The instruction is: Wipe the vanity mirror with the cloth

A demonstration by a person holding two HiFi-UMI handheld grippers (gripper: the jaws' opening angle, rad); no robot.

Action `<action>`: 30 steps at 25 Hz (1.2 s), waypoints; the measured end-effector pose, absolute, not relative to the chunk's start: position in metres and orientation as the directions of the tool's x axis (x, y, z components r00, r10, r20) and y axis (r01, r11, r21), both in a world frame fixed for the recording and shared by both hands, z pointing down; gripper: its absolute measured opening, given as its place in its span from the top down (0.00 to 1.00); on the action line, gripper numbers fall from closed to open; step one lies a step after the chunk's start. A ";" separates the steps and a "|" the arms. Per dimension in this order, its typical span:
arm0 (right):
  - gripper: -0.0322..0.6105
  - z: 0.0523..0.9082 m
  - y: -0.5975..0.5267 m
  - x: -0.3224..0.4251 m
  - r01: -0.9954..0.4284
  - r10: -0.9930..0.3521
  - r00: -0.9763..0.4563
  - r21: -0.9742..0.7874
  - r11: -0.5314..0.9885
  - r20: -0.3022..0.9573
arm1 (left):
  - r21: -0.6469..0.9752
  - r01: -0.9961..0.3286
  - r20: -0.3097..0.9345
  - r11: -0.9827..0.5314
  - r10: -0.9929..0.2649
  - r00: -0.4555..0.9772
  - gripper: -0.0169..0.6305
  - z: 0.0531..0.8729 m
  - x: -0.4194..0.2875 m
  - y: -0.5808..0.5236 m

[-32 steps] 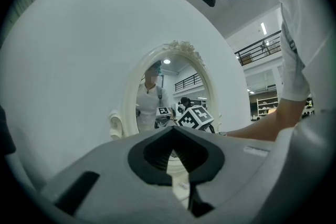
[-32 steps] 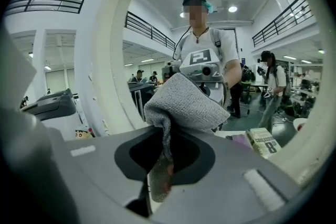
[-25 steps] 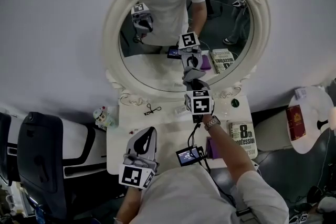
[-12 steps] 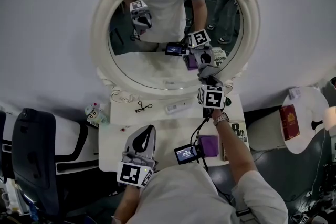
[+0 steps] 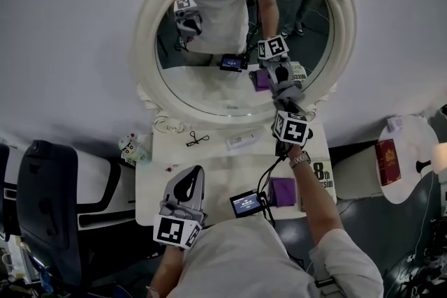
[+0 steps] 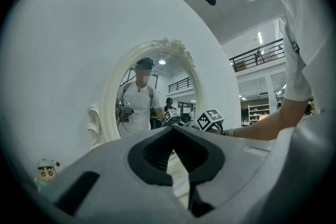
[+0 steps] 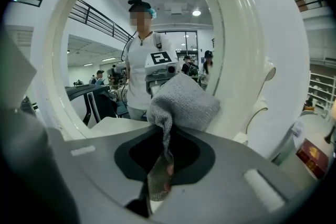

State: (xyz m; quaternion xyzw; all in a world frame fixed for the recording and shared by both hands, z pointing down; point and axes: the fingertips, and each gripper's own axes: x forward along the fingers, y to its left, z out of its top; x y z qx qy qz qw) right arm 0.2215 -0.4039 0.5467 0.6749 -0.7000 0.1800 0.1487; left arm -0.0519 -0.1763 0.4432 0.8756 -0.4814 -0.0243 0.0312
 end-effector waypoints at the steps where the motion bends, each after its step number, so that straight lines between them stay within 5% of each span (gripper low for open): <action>1: 0.89 0.546 -0.402 0.209 -0.997 -0.892 -0.066 -0.053 0.047 0.448 | 0.080 -0.843 -0.010 -0.533 -0.846 0.534 0.96 0.445 -0.056 -0.176; 15: 0.89 0.584 -0.402 -0.007 -0.922 -0.799 -0.342 -0.011 0.388 0.495 | 0.086 -0.899 0.033 -0.430 -0.900 0.434 0.96 0.459 -0.138 -0.167; 30: 0.89 0.624 -0.410 0.016 -0.939 -0.771 -0.284 -0.003 0.343 0.570 | 0.119 -0.904 0.071 -0.410 -0.905 0.420 0.96 0.476 -0.144 -0.172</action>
